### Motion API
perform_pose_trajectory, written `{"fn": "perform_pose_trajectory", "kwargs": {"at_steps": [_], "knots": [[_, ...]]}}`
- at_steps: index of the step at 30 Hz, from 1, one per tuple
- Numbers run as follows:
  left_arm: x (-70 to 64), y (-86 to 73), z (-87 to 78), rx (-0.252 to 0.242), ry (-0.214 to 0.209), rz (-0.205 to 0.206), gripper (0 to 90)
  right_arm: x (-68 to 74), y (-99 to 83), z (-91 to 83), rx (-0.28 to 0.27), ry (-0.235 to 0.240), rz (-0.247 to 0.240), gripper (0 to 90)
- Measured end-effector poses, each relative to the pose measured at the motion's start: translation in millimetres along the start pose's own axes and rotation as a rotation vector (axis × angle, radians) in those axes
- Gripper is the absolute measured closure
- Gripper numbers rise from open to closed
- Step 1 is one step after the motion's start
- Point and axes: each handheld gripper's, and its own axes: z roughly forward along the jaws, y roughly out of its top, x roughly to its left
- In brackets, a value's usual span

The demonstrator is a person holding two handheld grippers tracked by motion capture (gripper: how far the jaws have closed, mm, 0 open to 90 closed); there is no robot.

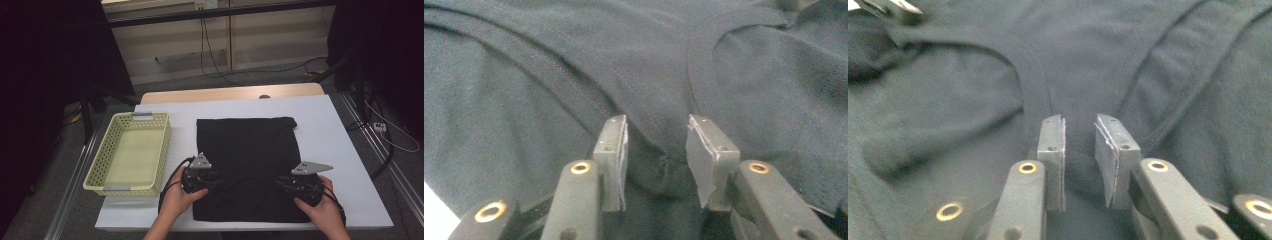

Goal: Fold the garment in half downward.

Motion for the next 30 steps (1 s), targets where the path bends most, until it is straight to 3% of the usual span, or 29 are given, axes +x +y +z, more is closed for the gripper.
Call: {"fn": "perform_pose_trajectory", "kwargs": {"at_steps": [12,24,30], "knots": [[-1.0,-1.6,-1.9,0.009,-0.023,-0.003,84.5,-1.6,-1.8,-1.9,-0.006,0.019,0.004,84.2],[-4.3,5.7,-17.1,-0.053,-0.048,-0.014,88.6,-3.1,1.2,-14.3,-0.069,0.033,0.016,84.7],[-3.5,5.9,-17.0,-0.047,-0.054,-0.015,88.7,-3.8,1.4,-17.2,-0.083,0.037,0.019,84.7]]}}
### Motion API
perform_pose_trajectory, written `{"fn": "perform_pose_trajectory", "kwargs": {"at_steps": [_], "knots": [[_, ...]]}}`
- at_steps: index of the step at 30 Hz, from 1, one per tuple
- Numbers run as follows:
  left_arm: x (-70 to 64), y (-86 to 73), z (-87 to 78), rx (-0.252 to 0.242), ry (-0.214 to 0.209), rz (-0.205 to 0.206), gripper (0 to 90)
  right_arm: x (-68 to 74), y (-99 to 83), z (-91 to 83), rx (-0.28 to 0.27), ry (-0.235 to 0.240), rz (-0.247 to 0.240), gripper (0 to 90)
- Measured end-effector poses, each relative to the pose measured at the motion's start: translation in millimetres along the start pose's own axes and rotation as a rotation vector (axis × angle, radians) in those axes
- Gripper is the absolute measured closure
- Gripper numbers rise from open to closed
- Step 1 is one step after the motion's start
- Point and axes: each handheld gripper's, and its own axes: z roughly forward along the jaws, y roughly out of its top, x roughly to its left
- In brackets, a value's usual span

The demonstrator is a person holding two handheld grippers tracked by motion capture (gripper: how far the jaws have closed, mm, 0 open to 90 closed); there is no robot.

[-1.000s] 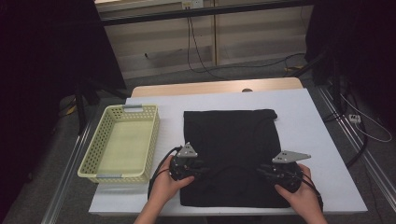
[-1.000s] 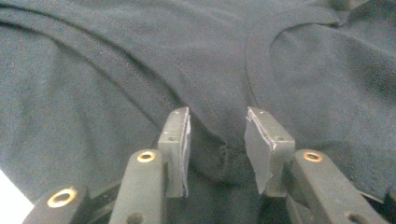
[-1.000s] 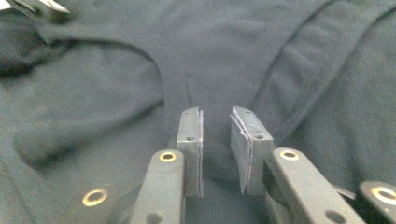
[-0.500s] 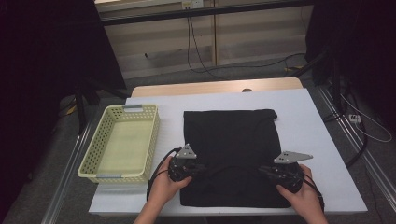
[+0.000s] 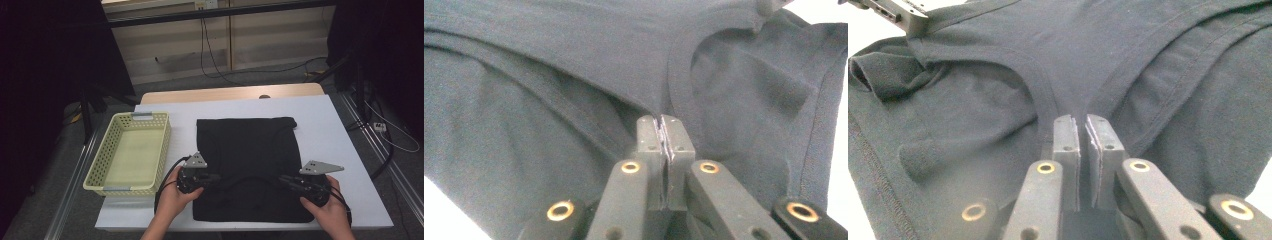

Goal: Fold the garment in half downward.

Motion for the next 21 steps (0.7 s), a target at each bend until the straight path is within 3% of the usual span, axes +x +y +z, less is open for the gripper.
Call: {"fn": "perform_pose_trajectory", "kwargs": {"at_steps": [21], "knots": [[-0.3,1.4,-4.7,0.002,-0.019,0.006,88.8,2.9,0.9,-1.3,-0.009,0.004,-0.020,84.7]]}}
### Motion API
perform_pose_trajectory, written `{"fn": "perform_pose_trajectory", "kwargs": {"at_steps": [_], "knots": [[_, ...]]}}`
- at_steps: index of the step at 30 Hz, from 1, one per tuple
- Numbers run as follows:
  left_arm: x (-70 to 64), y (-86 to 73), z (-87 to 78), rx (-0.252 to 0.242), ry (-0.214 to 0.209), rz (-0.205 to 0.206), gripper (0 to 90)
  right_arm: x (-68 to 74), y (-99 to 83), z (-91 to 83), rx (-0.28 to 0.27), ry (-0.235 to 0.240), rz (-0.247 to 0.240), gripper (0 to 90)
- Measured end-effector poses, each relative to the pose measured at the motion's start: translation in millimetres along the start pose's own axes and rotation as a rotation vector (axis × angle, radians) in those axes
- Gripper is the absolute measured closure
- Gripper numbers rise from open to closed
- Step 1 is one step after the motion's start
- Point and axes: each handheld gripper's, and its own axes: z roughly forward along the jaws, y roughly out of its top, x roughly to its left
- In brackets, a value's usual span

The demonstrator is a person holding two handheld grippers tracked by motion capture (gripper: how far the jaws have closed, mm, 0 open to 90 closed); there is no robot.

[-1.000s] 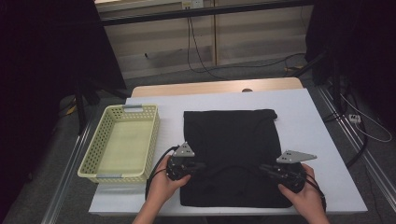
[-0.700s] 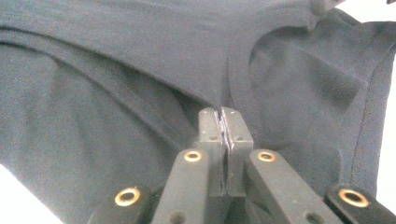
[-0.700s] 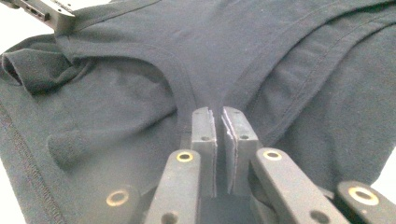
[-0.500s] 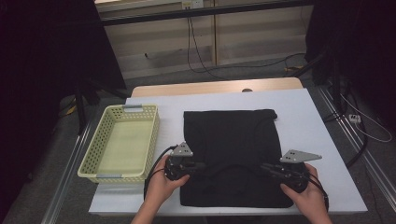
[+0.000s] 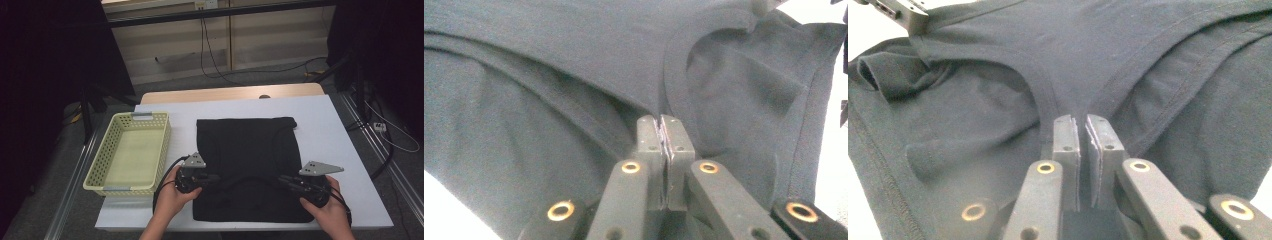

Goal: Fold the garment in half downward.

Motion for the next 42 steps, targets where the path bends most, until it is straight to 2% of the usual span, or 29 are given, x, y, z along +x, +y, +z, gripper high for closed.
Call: {"fn": "perform_pose_trajectory", "kwargs": {"at_steps": [5,6,7,17,22,26,27,28,31,32,38,42], "knots": [[-0.4,1.2,-1.1,0.000,0.000,0.002,88.8,-0.2,-0.3,-0.2,0.002,0.000,0.001,84.7],[-1.0,1.4,-1.8,-0.003,0.018,0.001,88.8,0.1,-0.2,-0.4,0.003,0.004,0.001,84.7],[-0.3,1.6,-2.5,-0.003,0.002,0.002,88.8,0.3,-0.1,-0.6,0.004,0.004,-0.003,84.7],[-1.6,5.4,-7.7,-0.011,-0.021,0.003,88.8,-0.3,2.0,-9.5,-0.030,0.014,0.003,84.7],[-6.9,7.3,-16.4,-0.038,-0.025,0.012,88.8,3.6,3.1,-13.5,-0.034,0.010,-0.014,84.6],[-9.2,5.7,-16.8,-0.028,-0.039,0.016,88.8,7.7,2.8,-18.3,-0.042,0.007,-0.014,84.7],[-9.5,5.4,-15.4,-0.026,-0.023,0.013,88.8,7.7,2.7,-18.6,-0.041,0.007,-0.015,84.6],[-7.6,5.2,-14.2,-0.021,-0.043,0.013,88.8,6.9,2.8,-18.6,-0.043,0.007,-0.015,84.6],[-6.2,5.4,-12.2,-0.011,-0.032,0.009,88.8,3.3,3.2,-17.6,-0.051,0.023,-0.001,84.6],[-5.8,5.7,-12.7,-0.013,-0.047,0.012,88.8,3.0,3.3,-17.4,-0.050,0.025,0.001,84.6],[-10.5,7.8,-20.0,-0.035,-0.053,0.019,88.8,6.0,5.2,-26.3,-0.070,0.024,-0.011,84.6],[-11.5,6.7,-20.7,-0.028,-0.061,0.018,88.8,11.1,6.1,-28.9,-0.070,0.030,-0.030,84.6]]}}
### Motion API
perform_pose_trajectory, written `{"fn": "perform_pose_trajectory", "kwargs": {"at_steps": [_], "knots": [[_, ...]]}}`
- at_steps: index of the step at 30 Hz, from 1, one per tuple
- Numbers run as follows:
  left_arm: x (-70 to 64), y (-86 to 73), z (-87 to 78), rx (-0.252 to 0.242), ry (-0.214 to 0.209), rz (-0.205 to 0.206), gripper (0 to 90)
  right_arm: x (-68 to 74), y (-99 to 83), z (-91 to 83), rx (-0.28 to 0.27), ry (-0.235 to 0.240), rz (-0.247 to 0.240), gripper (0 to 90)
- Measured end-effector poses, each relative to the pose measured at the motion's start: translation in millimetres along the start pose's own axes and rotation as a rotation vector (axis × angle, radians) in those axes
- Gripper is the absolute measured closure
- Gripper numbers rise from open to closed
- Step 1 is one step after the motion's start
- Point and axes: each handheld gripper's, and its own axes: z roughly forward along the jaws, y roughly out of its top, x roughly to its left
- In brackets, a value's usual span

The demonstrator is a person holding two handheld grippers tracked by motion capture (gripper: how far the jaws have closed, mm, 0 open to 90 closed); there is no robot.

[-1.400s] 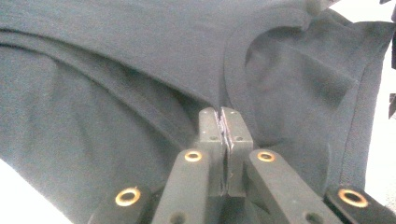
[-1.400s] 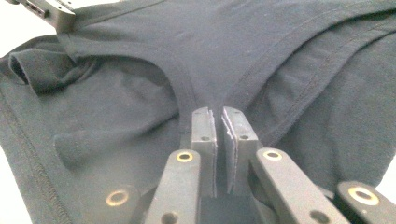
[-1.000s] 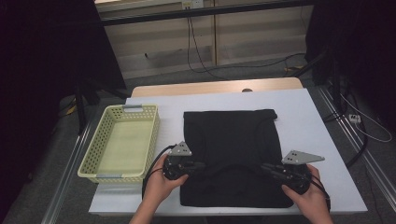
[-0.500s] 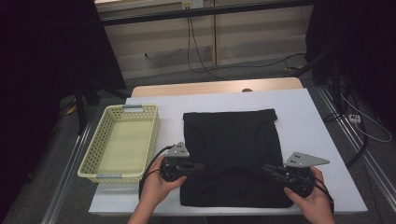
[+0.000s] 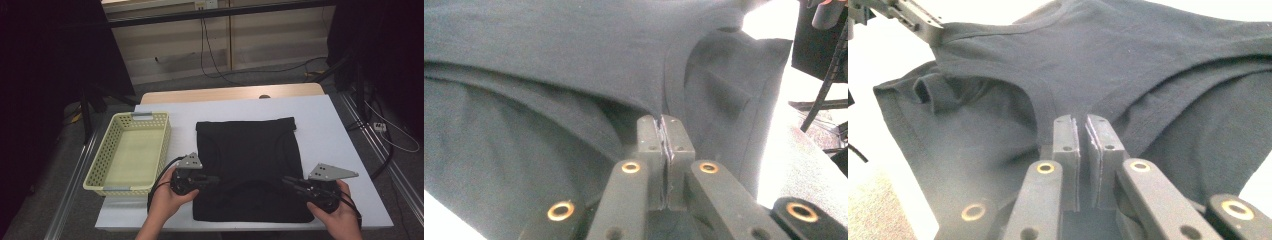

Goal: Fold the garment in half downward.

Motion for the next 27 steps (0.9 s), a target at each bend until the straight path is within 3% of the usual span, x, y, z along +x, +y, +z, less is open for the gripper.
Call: {"fn": "perform_pose_trajectory", "kwargs": {"at_steps": [9,15,19,20,22,23,25,27], "knots": [[-4.0,3.1,-10.4,-0.016,-0.005,0.010,88.8,4.4,2.9,-5.0,0.000,0.019,-0.019,84.4],[-16.9,0.3,-23.7,-0.014,-0.047,0.028,88.5,14.4,1.9,-18.5,-0.007,0.060,-0.038,84.4],[-22.6,-11.1,-18.3,-0.004,-0.097,0.016,86.3,24.7,-2.5,-26.9,0.031,0.101,-0.056,79.6],[-21.5,-14.1,-15.2,0.012,-0.097,0.013,84.2,24.9,-4.6,-25.9,0.054,0.123,-0.045,73.6],[-17.9,-17.6,-8.1,0.038,-0.068,0.017,79.1,23.3,-7.5,-24.1,0.058,0.097,-0.051,63.8],[-15.1,-17.7,-5.4,0.028,-0.055,0.008,70.4,20.4,-7.2,-22.4,0.052,0.088,-0.044,56.1],[-7.3,-14.6,-2.1,0.000,-0.009,-0.008,51.2,11.8,-4.3,-18.3,0.037,0.041,-0.022,50.9],[1.5,-10.3,0.8,-0.012,0.017,-0.014,46.6,-0.4,-0.5,-11.9,0.027,0.010,-0.004,48.2]]}}
